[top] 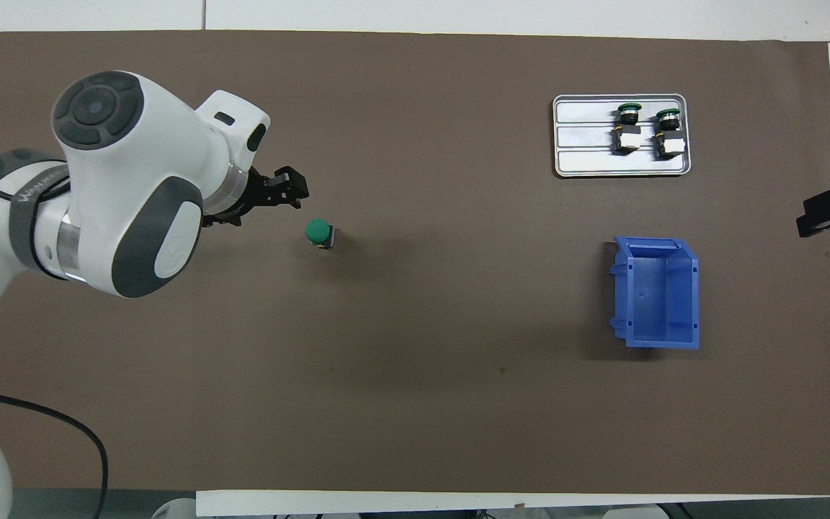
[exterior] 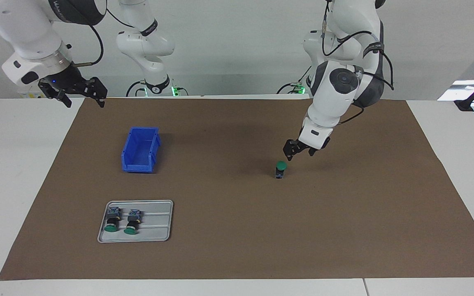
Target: Place and press button with both arms
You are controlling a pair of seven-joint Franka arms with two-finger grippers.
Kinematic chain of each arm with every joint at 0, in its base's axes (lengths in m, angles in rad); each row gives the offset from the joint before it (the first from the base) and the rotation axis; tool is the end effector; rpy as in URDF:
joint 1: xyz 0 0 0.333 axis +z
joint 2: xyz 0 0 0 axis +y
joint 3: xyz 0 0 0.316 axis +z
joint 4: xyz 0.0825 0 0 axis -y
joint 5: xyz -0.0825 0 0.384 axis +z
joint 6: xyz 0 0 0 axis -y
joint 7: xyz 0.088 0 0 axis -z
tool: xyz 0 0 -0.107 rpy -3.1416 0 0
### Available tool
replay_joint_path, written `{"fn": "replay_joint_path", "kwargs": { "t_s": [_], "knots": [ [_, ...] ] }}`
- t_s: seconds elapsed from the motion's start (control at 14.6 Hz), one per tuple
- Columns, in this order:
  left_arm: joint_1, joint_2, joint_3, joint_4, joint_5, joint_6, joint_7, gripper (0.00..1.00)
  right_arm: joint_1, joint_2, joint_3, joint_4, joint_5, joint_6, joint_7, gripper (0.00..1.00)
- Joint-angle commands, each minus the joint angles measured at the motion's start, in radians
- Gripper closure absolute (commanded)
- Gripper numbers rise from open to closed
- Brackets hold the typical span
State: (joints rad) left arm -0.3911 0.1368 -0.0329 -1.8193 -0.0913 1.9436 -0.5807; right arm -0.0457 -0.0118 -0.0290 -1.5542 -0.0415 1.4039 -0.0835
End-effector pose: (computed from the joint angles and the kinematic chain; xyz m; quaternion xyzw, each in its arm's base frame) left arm 0.5432 -0.2511 0.4592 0.9944 0.0952 -0.0270 0.0361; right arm 0.5308 -0.0448 0.6253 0.9974 0.0024 -0.0706 0.0150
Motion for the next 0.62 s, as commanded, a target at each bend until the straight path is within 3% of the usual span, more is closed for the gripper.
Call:
{"fn": "replay_joint_path", "kwargs": {
  "t_s": [0.0,0.14,0.27,0.41,0.55],
  "knots": [
    [0.078,-0.074,0.001,0.000,0.019,-0.101,0.068,0.00,-0.005,-0.014,0.009,-0.024,0.061,0.038,-0.024,0.01],
    [0.142,-0.095,0.002,0.044,0.019,-0.206,0.157,0.00,0.061,0.010,0.030,-0.021,0.097,0.081,-0.007,0.01],
    [0.207,-0.103,0.001,0.104,0.021,-0.312,0.246,0.00,0.160,0.076,0.034,0.018,0.104,0.113,0.136,0.01],
    [0.234,-0.109,0.001,0.135,0.057,-0.377,0.272,0.00,0.306,0.177,0.034,0.084,0.111,0.179,0.291,0.01],
    [0.236,-0.130,0.014,0.158,0.071,-0.422,0.289,0.00,0.407,0.312,0.035,0.219,0.108,0.207,0.440,0.01]
  ]
}}
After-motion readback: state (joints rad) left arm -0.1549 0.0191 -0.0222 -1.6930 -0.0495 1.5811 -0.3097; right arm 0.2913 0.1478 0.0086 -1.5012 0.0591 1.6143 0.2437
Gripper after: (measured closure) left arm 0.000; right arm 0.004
